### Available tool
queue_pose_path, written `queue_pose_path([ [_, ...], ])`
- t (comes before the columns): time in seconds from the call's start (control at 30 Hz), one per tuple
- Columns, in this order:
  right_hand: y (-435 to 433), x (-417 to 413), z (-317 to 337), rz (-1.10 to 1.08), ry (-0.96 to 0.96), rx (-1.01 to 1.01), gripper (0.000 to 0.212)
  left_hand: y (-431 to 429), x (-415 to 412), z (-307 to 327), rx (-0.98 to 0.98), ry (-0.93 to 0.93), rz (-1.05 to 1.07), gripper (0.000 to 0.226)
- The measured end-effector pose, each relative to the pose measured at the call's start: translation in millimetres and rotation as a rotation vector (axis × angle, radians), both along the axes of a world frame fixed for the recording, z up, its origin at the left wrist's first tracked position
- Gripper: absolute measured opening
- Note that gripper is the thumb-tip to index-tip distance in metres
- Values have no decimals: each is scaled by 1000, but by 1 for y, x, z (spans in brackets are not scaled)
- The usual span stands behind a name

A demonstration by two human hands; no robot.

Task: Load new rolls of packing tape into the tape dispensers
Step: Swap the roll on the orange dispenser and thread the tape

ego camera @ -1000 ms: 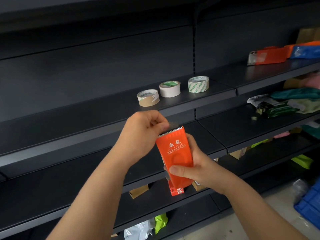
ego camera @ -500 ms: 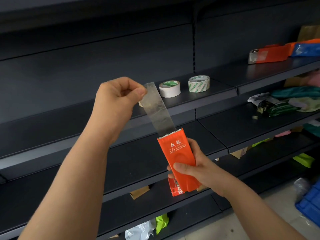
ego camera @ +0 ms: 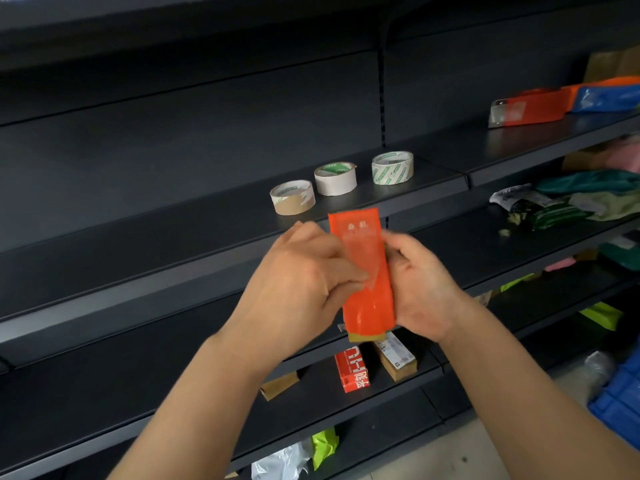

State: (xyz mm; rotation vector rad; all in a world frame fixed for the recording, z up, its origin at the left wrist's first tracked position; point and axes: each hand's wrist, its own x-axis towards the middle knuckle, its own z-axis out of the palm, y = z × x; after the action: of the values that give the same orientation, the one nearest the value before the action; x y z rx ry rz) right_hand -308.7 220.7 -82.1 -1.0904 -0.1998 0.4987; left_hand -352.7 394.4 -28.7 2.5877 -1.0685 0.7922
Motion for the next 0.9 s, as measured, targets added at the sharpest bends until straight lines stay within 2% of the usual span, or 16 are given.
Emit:
queue_pose_path([
  [0.07,-1,0,7,23,-15,19,53,0,-3,-4,93,-100,51,12],
  [0.17,2,1,9,-58,-34,-18,43,1,-7,-7,306,-246,115,30],
  [0.23,2,2,11,-132,-25,-35,39,2,-8,-8,345,-296,125,42],
  [0.3,-2,1,13,-172,-27,-52,39,4,-12,-10,216,-277,163,46],
  [0.37,-5,1,13,-178,-44,-87,42,5,-18,-6,-125,-151,228,37],
  [0.43,-7,-2,14,-156,-85,-145,48,2,-18,2,-484,143,311,20],
  [0.5,-6,-6,15,-122,-122,-178,57,-2,-11,7,-664,480,343,9],
  [0.57,-4,-10,16,-93,-152,-197,69,-6,-7,6,-750,670,318,13],
  [0.63,-3,-12,15,-74,-166,-226,74,-9,-4,4,-809,748,292,17],
  [0.73,-3,-13,12,-66,-174,-257,74,-10,0,2,-899,819,248,13],
  [0.9,-5,-15,10,-32,-186,-293,86,-12,4,3,-981,846,225,8],
])
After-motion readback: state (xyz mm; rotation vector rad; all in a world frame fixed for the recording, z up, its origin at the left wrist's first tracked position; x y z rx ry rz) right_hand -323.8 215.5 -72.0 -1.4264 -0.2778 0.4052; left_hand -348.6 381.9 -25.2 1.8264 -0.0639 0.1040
